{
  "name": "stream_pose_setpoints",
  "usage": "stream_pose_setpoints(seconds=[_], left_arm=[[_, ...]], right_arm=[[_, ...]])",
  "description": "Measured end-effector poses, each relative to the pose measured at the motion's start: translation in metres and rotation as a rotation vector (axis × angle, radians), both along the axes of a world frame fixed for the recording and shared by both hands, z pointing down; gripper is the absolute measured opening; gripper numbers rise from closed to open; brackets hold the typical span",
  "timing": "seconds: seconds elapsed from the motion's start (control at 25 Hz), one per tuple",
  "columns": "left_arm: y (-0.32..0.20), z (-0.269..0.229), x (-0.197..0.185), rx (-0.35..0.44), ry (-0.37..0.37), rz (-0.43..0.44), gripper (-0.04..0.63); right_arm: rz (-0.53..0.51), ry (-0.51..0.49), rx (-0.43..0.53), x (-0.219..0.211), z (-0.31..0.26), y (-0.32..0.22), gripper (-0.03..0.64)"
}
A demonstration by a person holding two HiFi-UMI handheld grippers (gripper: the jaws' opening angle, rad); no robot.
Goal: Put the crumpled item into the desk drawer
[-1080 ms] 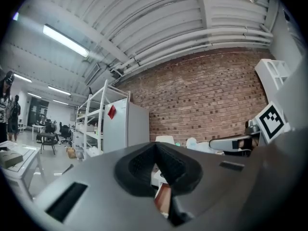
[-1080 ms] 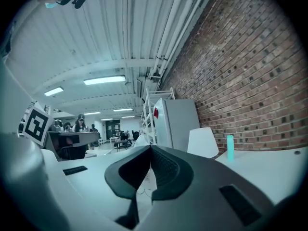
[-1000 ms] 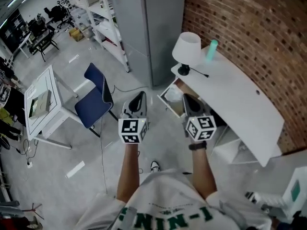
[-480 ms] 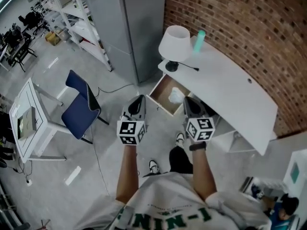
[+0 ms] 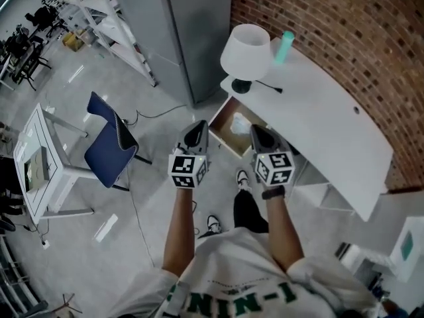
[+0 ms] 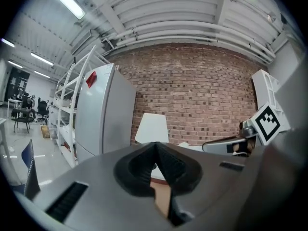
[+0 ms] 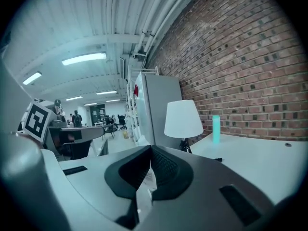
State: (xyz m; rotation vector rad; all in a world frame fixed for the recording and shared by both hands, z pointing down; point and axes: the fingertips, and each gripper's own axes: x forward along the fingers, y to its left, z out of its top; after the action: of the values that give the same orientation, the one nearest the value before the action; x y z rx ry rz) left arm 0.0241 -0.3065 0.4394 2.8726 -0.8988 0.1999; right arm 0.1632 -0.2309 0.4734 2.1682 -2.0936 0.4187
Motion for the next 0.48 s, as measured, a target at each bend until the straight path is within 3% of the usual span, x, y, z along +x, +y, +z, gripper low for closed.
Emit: stream_pose_setpoints(seconds=[0.48], left_arm=[[-0.046,0.090,0.026,-0.123,-0.049,0.012,-0.005]], right_arm=[[-0.009,-0.007,-0.173,0.030,0.096,-0.049,0.002]])
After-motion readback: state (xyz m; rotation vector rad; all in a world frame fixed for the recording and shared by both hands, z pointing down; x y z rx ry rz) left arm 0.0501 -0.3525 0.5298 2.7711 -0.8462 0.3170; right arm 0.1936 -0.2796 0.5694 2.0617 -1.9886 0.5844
